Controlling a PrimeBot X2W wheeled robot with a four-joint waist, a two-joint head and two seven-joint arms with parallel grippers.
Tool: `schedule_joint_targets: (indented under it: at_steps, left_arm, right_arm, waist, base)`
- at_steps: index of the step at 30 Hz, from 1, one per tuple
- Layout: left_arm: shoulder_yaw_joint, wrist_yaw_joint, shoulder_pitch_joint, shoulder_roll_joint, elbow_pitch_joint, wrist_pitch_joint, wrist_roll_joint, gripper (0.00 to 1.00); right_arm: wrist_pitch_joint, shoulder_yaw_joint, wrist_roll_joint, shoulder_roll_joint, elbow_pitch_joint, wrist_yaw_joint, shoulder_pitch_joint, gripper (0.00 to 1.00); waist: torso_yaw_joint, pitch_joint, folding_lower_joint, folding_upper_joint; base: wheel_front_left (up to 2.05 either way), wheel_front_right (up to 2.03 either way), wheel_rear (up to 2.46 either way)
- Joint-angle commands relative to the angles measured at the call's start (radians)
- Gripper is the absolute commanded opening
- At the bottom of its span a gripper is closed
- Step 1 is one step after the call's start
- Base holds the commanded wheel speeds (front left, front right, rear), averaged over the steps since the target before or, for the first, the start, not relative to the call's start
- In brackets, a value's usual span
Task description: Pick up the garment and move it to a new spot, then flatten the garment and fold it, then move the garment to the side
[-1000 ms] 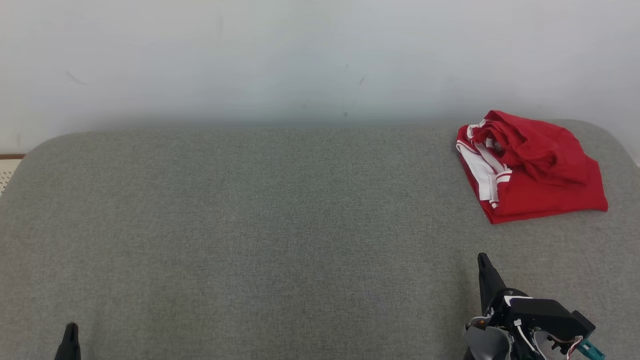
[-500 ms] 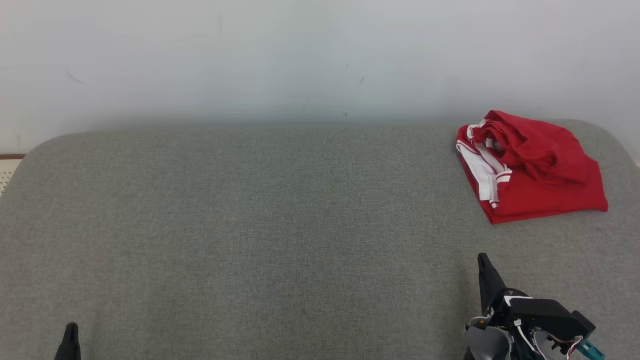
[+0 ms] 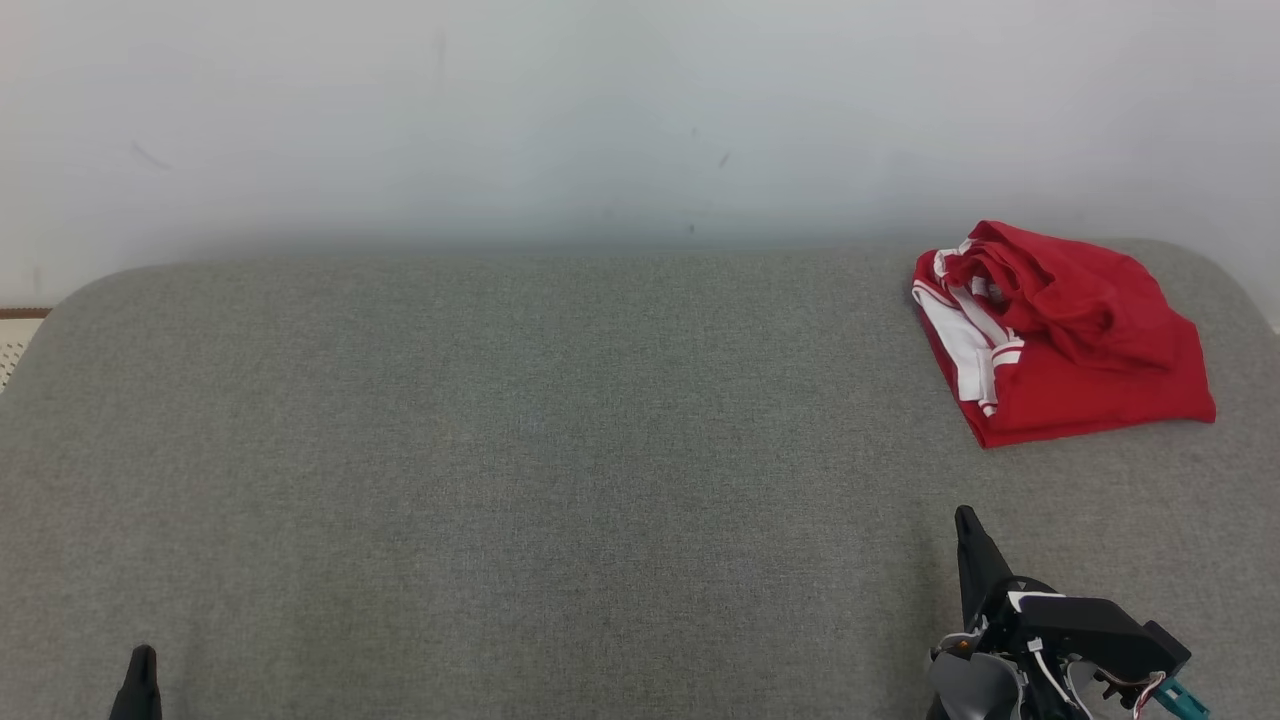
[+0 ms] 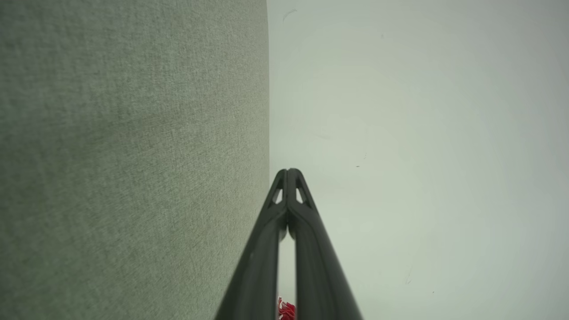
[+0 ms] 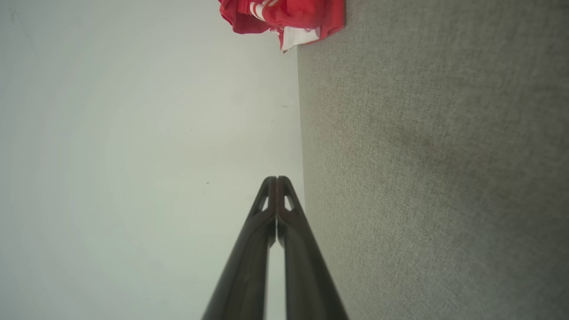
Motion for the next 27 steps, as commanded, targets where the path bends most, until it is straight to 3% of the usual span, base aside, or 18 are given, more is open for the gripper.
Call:
schedule_joint_targets:
  at_steps: [1,27]
  left_arm:
    - [0.004,-0.002,-0.005,0.003,0.002,0.003,-0.010,0.00]
    - [0.004,-0.002,-0.005,0.003,0.002,0.003,-0.010,0.00]
  right_arm:
    - [0.003,0.002,0.000,0.002,0.001,-0.001,-0.004,0.00]
    - [0.002,0.003,0.000,0.002,0.001,-0.001,-0.003,0.00]
  waist:
    - [0.000,0.000,0.0000,-0.0001]
    - [0.000,0.000,0.0000,-0.0001]
  base:
    - [0.00,0.00,0.00]
    - [0.00,0.00,0.00]
